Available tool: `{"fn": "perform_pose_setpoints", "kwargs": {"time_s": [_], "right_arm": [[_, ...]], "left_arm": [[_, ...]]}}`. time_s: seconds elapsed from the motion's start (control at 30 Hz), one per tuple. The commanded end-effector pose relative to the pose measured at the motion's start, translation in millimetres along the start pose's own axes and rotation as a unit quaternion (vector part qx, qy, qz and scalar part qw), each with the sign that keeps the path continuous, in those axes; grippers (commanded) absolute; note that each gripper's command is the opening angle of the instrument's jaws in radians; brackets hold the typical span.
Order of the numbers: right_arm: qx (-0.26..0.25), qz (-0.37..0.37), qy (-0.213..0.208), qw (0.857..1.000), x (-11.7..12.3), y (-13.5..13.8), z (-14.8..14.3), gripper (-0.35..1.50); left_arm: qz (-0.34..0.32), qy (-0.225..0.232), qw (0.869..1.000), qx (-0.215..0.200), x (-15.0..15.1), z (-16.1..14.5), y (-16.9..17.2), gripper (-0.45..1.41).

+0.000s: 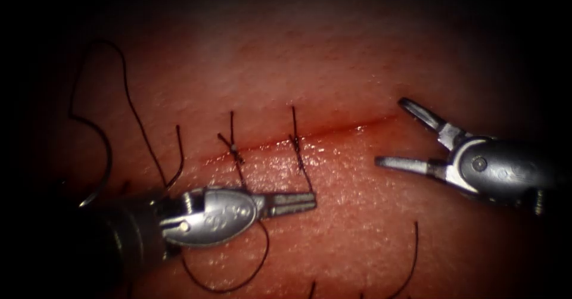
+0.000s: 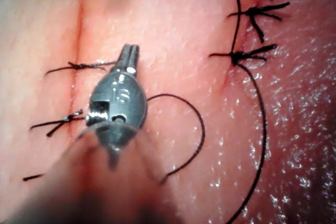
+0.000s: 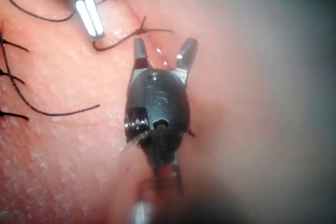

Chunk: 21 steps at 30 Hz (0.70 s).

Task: Wound Closure
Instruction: Pick up tail end of knot with left grasper

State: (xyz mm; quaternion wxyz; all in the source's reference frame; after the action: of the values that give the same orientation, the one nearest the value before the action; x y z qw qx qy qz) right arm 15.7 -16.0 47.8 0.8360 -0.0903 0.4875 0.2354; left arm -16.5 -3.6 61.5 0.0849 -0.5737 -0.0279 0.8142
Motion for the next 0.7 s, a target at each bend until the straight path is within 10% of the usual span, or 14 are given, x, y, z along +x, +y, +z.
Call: {"fn": "perform_pose_setpoints", "kwargs": {"time_s": [0.03, 0.7], "right_arm": [[0.000, -0.001, 0.002, 1.000, 0.0, 0.0, 0.9, 1.16], [0.060, -0.090, 0.012, 0.994, -1.6, -4.7, 5.4, 1.42]], "left_arm": [[0.001, 0.001, 1.000, -0.001, -0.3, 0.5, -0.3, -0.45], [0.011, 0.047, 0.999, 0.025, 3.2, -3.4, -3.9, -0.45]]}}
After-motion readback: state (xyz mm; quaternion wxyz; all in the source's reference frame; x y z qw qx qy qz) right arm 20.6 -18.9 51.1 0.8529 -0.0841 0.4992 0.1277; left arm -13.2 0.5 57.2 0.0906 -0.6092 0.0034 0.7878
